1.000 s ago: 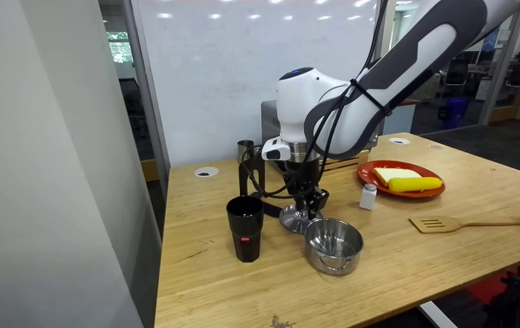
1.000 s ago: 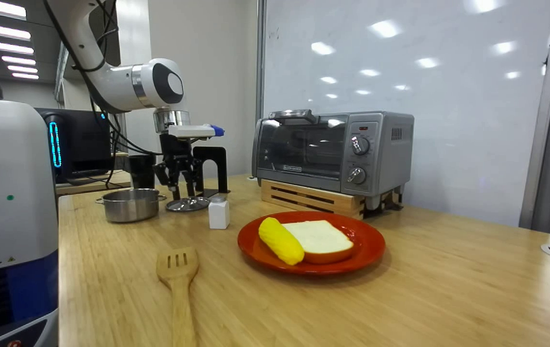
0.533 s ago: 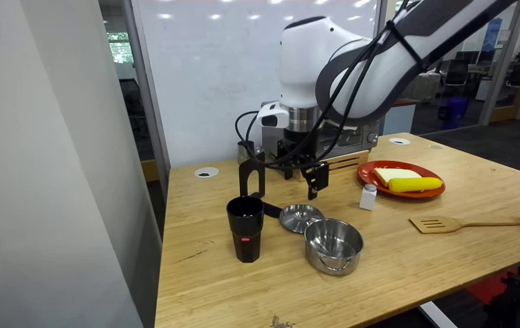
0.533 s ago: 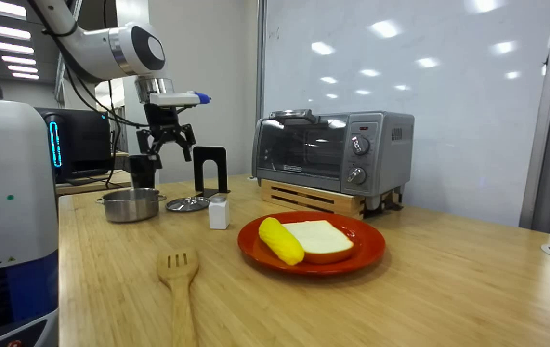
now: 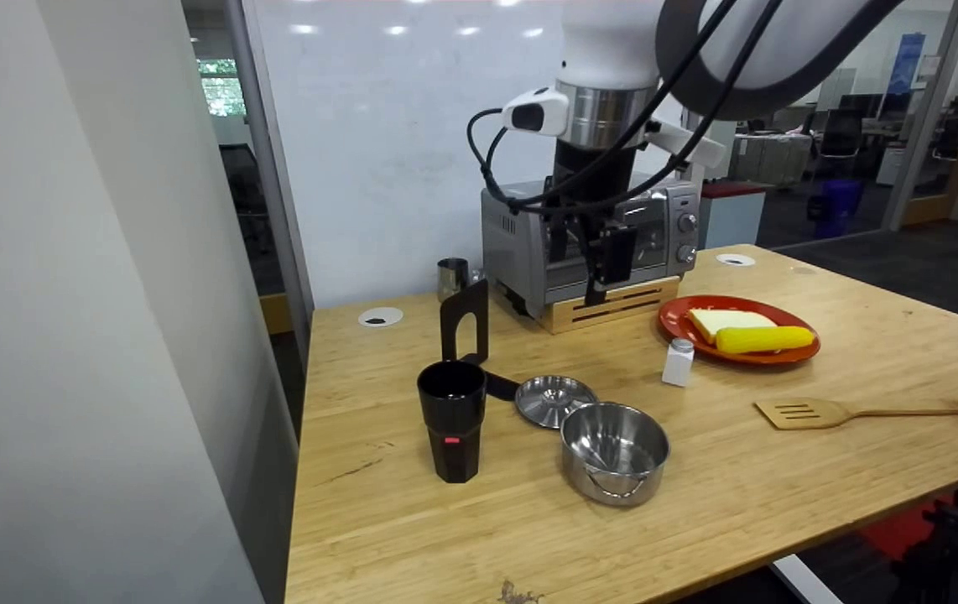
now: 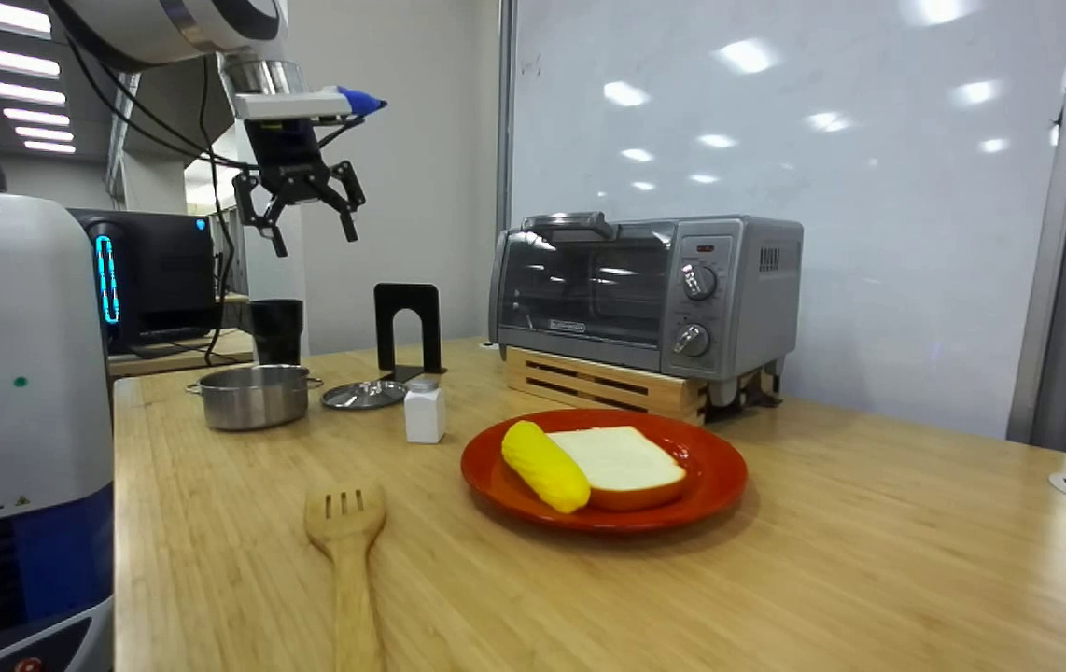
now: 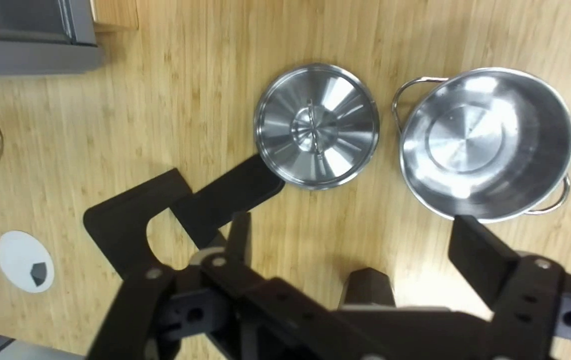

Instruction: Take the lid from the top of the silver pot and put it on the table

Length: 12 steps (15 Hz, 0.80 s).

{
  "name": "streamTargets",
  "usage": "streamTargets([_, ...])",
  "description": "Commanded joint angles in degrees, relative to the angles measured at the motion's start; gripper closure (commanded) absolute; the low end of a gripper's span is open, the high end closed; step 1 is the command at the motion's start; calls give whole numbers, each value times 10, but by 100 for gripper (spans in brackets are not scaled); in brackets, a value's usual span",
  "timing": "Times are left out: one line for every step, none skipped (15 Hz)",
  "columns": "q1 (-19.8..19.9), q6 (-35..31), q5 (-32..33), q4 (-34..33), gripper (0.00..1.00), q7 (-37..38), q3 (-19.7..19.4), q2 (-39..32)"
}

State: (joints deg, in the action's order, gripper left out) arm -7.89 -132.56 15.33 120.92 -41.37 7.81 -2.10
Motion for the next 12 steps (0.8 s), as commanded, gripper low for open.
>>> streamTargets([10, -15, -31, 78, 0, 63, -10, 97])
streamTargets([10, -20, -37, 95, 0, 86, -15, 120])
streamTargets([10, -24, -39, 111, 0, 110, -19, 142])
streamTargets([12, -26, -45, 131, 0, 126, -27, 169])
streamTargets([12, -31, -49, 150, 0, 146, -34, 193])
streamTargets([13, -37, -53, 170, 0, 162, -42, 220])
streamTargets([15, -43, -52, 189, 0, 178, -48, 244])
streamTargets([20, -51, -49, 208, 0, 201, -54, 270])
streamTargets([24, -56, -48, 224, 0, 221, -60, 292])
streamTargets([30, -64, -47, 243, 0, 240, -67, 316])
streamTargets([36, -70, -47, 257, 0, 259, -73, 335])
streamTargets([44, -78, -47, 271, 0, 277, -79, 353])
